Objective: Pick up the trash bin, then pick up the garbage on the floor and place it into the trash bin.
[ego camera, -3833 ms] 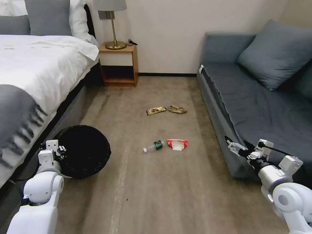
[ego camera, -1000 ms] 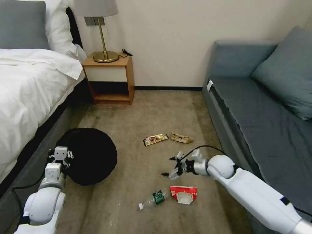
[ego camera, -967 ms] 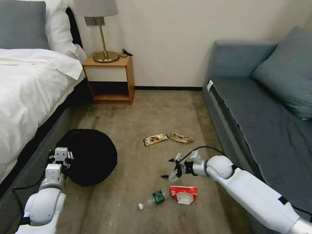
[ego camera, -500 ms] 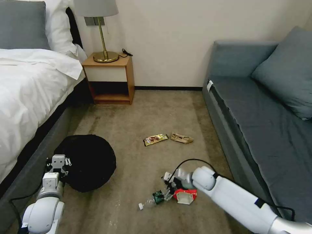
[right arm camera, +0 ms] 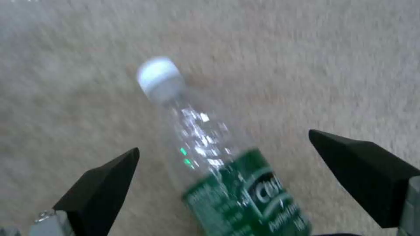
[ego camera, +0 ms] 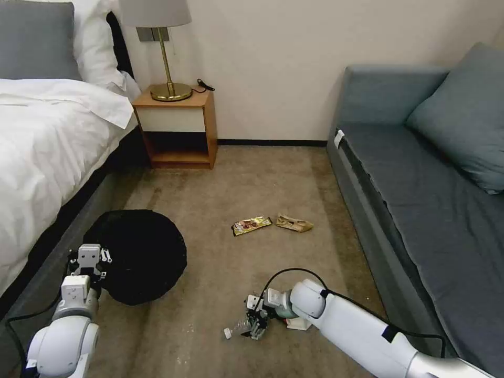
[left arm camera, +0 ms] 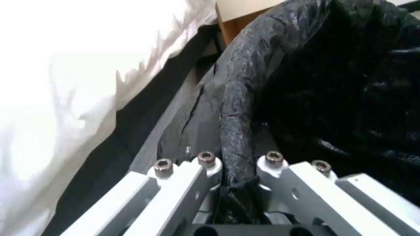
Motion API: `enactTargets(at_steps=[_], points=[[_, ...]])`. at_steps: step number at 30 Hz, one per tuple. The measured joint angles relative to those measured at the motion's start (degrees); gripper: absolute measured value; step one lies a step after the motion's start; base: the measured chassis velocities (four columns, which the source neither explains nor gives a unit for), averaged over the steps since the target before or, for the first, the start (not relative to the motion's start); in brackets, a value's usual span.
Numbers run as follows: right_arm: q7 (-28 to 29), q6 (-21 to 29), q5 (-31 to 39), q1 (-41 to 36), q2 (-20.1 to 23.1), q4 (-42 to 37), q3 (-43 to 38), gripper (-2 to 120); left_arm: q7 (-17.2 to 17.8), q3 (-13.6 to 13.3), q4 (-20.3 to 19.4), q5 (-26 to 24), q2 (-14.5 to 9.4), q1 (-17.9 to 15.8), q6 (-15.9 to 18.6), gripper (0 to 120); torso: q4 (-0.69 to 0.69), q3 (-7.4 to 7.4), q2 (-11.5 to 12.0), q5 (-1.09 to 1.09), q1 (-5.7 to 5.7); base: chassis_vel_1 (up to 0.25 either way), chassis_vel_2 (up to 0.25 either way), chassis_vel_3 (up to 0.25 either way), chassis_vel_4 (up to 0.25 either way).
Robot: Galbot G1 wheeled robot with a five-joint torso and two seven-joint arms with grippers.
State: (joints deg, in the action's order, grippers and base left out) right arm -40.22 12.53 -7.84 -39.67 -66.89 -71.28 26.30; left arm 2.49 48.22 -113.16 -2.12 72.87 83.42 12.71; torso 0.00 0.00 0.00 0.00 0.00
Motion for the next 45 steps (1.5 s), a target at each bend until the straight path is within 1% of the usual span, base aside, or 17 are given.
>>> enactTargets(at_steps=[4,7,9,11,15,16,18,23,30,34,36,38,39,41,43,44,45], points=[[-1.2,-2.5,-7.4,0.0,-1.2,3.1,-1.5,84,-0.2,0.0,-0.3,-0.2,0.1,0.2,0.2,3,0.00,0.00,0.0,-0.01,0.00,0.000,0.000,0.000,0.000],[-2.9,-4.0,-10.6,0.0,-1.7,4.5,-2.3,76,-0.3,0.3,-0.3,-0.9,-0.5,0.1,0.6,3,0.00,0.00,0.0,0.00,0.00,0.000,0.000,0.000,0.000],[-3.0,-4.6,-11.0,-0.1,-1.9,5.3,-2.9,65,-0.4,0.6,-0.5,-1.4,-1.1,-0.1,0.9,3,0.00,0.00,0.0,-0.01,0.00,0.000,0.000,0.000,0.000],[-3.0,-4.7,-11.0,-0.1,-2.1,5.6,-3.0,62,-0.4,0.8,-0.5,-1.7,-1.2,-0.2,1.0,3,0.00,0.00,0.0,0.00,0.00,0.000,0.000,0.000,0.000],[-2.4,-5.5,-10.9,-0.2,-2.7,6.8,-4.1,44,-0.4,1.0,-0.5,-2.5,-1.4,-0.5,1.3,3,-0.01,0.00,0.0,-0.01,0.00,0.000,0.000,0.000,0.000],[-2.4,-5.5,-10.9,-0.2,-2.7,6.8,-4.1,44,-0.4,1.0,-0.5,-2.5,-1.4,-0.5,1.3,3,-0.01,0.00,0.0,-0.01,0.00,0.000,0.000,0.000,0.000],[-2.2,-5.8,-10.9,0.0,-3.3,7.7,-4.8,34,-0.4,0.9,-0.5,-2.5,-1.4,-0.5,1.4,3,-0.01,0.00,0.0,0.00,0.00,0.000,0.000,0.000,0.000],[-2.1,-6.1,-10.8,1.0,-4.3,9.5,-7.7,30,-0.5,0.7,-0.5,-2.5,-1.1,-0.3,1.3,3,0.00,0.00,0.0,-0.01,0.00,0.000,0.000,0.000,0.000],[-2.0,-6.6,-10.3,2.2,-5.5,11.1,-12.8,30,-0.7,0.5,-0.2,-2.5,-1.0,0.0,0.8,3,0.00,0.00,0.0,0.00,0.00,0.000,0.000,0.000,0.000],[0.2,-6.7,-4.9,3.1,-7.4,11.7,-20.8,30,-0.8,0.5,0.5,-2.5,-0.9,0.8,-0.1,3,0.00,0.01,0.0,0.00,0.00,0.000,0.000,0.000,0.000],[0.9,-6.5,-3.0,3.3,-7.6,11.7,-22.3,30,-0.8,0.5,0.6,-2.6,-0.8,0.9,-0.2,3,0.01,0.00,0.0,-0.01,0.00,0.000,0.000,0.000,0.000],[4.7,-5.9,5.0,4.0,-8.0,10.6,-25.8,30,-0.9,0.4,0.7,-2.9,-0.7,1.2,-0.6,3,0.00,0.01,0.0,0.00,0.00,0.000,0.000,0.000,0.000],[4.7,-5.9,5.0,4.0,-8.0,10.6,-25.8,30,-0.9,0.4,0.7,-2.9,-0.7,1.2,-0.6,3,0.00,0.01,0.0,0.00,0.00,0.000,0.000,0.000,0.000],[7.7,-5.0,10.8,4.2,-7.9,8.5,-27.2,30,-1.2,0.2,0.9,-3.4,-0.4,1.2,-0.8,3,0.00,0.00,0.0,-0.01,0.00,0.000,0.000,0.000,0.000],[11.3,-2.3,18.2,3.8,-7.2,4.2,-27.6,30,-1.6,-0.1,0.9,-4.6,-0.1,1.2,-0.8,3,0.00,0.01,0.0,0.00,0.00,0.000,0.000,0.000,0.000],[11.3,-2.3,18.2,3.8,-7.2,4.2,-27.6,30,-1.6,-0.1,0.9,-4.6,-0.1,1.2,-0.8,3,0.00,0.01,0.0,0.00,0.00,0.000,0.000,0.000,0.000],[13.9,0.5,23.5,3.1,-6.7,0.9,-27.5,30,-1.8,-0.4,0.9,-4.9,0.0,1.2,-0.8,3,0.00,0.00,0.0,-0.01,0.00,0.000,0.000,0.000,0.000]])
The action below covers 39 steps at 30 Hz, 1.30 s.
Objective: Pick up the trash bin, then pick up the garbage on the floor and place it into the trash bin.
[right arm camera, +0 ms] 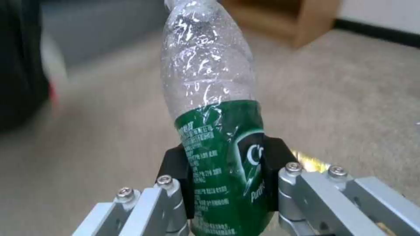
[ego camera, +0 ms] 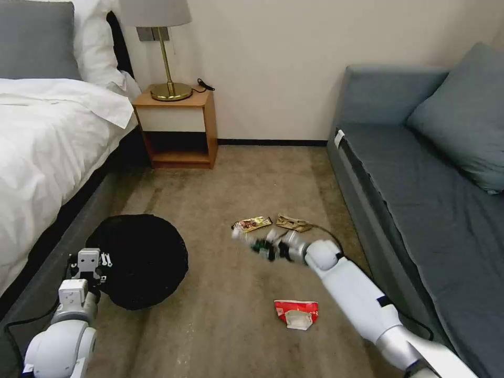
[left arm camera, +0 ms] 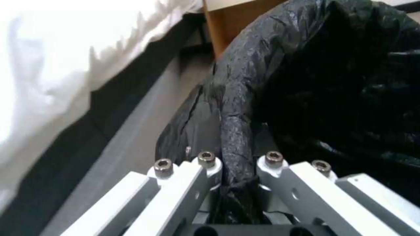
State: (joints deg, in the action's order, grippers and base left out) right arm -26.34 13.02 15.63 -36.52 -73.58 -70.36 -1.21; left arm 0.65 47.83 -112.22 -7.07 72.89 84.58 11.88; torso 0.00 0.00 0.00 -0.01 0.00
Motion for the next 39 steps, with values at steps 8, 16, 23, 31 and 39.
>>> enactTargets(at_steps=[8,16,23,31,39], points=[[11.7,13.9,29.5,-2.6,0.1,-17.2,4.9,30,-0.5,-2.1,1.1,-0.9,2.1,-1.7,-0.1,3,0.01,0.00,0.0,0.00,0.00,0.000,0.000,0.000,0.000],[16.5,17.3,36.9,-1.4,-5.9,-17.5,13.3,30,-1.2,-3.4,2.9,-3.6,2.7,-3.6,-0.1,3,0.01,0.00,0.0,0.00,0.00,0.000,0.000,0.000,0.000],[16.4,14.4,27.0,-1.8,-11.2,-10.4,18.7,30,-1.9,-2.7,3.3,-6.4,1.8,-3.9,-0.1,3,0.00,0.00,0.0,-0.01,0.00,0.000,0.000,0.000,0.000],[15.7,12.1,22.0,-2.4,-13.0,-7.3,19.7,36,-2.1,-1.2,3.5,-8.2,0.6,-2.8,-0.5,3,0.01,0.00,0.0,0.00,0.00,0.000,0.000,0.000,0.000],[15.9,12.0,22.1,-2.0,-11.3,-8.7,19.8,62,-2.2,-1.4,4.5,-7.6,1.2,-2.6,-0.9,3,0.00,0.00,0.0,0.00,0.00,0.000,0.000,0.000,0.000]])
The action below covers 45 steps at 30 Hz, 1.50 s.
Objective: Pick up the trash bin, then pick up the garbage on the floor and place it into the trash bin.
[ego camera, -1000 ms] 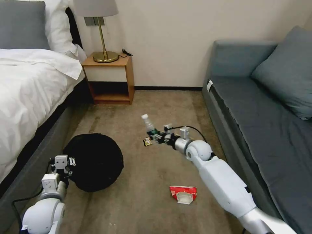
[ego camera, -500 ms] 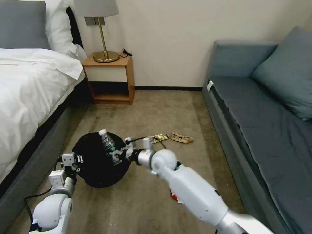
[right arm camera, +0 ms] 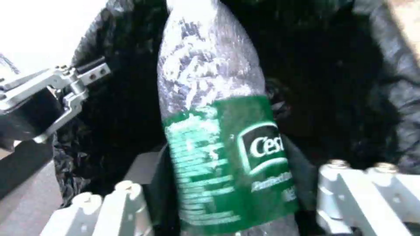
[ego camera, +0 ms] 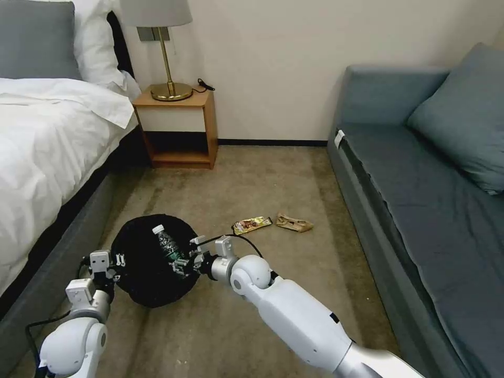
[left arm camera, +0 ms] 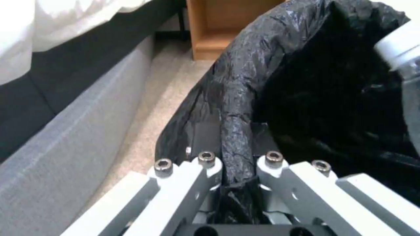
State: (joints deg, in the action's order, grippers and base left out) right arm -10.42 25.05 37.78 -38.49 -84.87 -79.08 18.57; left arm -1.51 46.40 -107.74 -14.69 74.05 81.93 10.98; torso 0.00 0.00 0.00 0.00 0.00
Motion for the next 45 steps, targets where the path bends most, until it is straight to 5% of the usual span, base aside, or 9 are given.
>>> enactTargets(at_steps=[9,23,29,32,36,45], points=[[0.3,0.0,0.0,0.2,1.2,-1.4,0.0,96,0.0,-0.2,0.5,0.4,0.5,-0.2,-0.1,3,0.01,0.00,0.0,0.00,0.00,0.000,0.000,0.000,0.000],[-0.5,-0.5,-3.1,-0.6,6.1,-3.7,-2.5,100,0.1,0.3,1.8,1.6,0.0,0.0,-0.6,3,0.00,0.00,0.0,0.01,0.00,0.000,0.000,0.000,0.000],[-3.4,-1.5,-8.9,-1.3,12.9,-4.8,-3.1,100,0.1,0.3,2.7,2.4,0.0,0.0,-0.9,3,0.01,0.00,0.0,0.03,0.00,0.000,0.000,0.000,0.000],[-9.8,1.2,-17.3,-2.5,21.4,-5.6,-4.4,100,0.1,0.1,2.9,2.7,0.2,0.0,-0.9,3,-0.01,0.00,0.0,0.01,0.00,0.000,0.000,0.000,0.000],[-14.6,1.7,-24.0,-4.5,27.0,-6.7,-6.0,100,-0.3,0.0,2.7,3.2,-0.1,-0.1,-0.9,3,-0.04,-0.01,0.0,0.03,0.00,0.000,0.000,0.000,0.000],[-22.7,2.2,-33.5,-10.4,31.1,-8.3,-8.6,100,-0.6,-0.8,2.6,4.7,0.4,-0.7,-0.7,3,0.00,0.00,0.0,0.01,0.00,0.000,0.000,0.000,0.000]])
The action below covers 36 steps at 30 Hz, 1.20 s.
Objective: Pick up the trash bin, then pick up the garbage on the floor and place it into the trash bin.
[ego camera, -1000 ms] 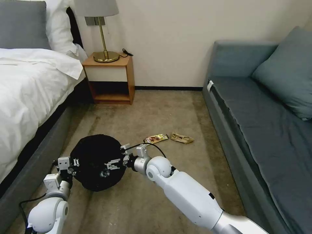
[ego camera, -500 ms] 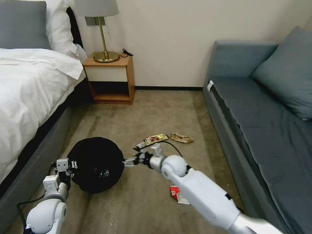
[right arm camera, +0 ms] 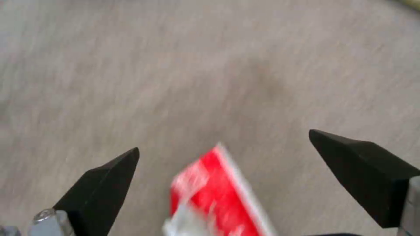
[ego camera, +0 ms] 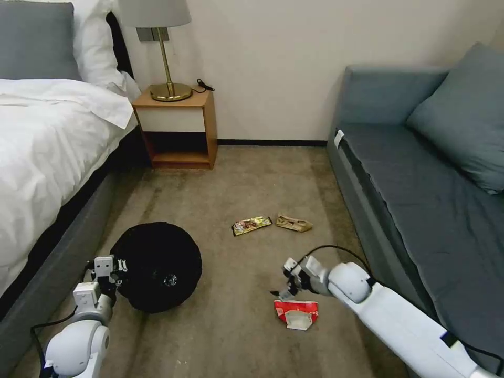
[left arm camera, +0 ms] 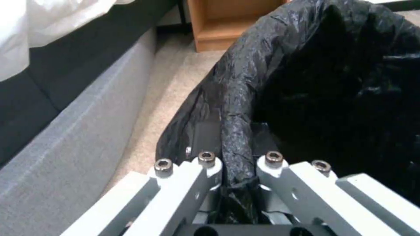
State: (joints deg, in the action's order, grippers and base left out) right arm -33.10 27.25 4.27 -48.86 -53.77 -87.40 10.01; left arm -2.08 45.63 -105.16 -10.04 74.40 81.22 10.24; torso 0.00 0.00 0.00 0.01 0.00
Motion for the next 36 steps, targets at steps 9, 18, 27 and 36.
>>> enactTargets(at_steps=[9,18,27,36], points=[[-1.5,-3.8,-7.0,-4.8,-0.3,3.7,-0.7,100,0.0,-0.5,-0.4,1.0,0.8,0.0,0.1,3,-0.01,0.00,0.0,0.00,0.00,0.000,0.000,0.000,0.000],[0.2,-6.0,-9.5,-5.0,-2.2,8.4,-2.1,99,0.0,-0.6,-0.8,1.4,1.1,0.4,0.1,3,0.00,0.00,0.0,0.00,0.00,0.000,0.000,0.000,0.000],[0.8,-10.2,-12.2,-5.1,-3.3,11.9,-2.8,63,0.0,-1.1,-0.7,2.7,1.9,0.7,-0.1,3,0.00,0.00,0.0,-0.01,0.00,0.000,0.000,0.000,0.000],[0.8,-14.4,-14.2,-5.1,-4.9,14.3,-3.3,30,-0.2,-1.2,-2.1,3.5,2.2,1.1,-0.1,3,0.00,0.00,0.0,0.00,0.00,0.000,0.000,0.000,0.000]])
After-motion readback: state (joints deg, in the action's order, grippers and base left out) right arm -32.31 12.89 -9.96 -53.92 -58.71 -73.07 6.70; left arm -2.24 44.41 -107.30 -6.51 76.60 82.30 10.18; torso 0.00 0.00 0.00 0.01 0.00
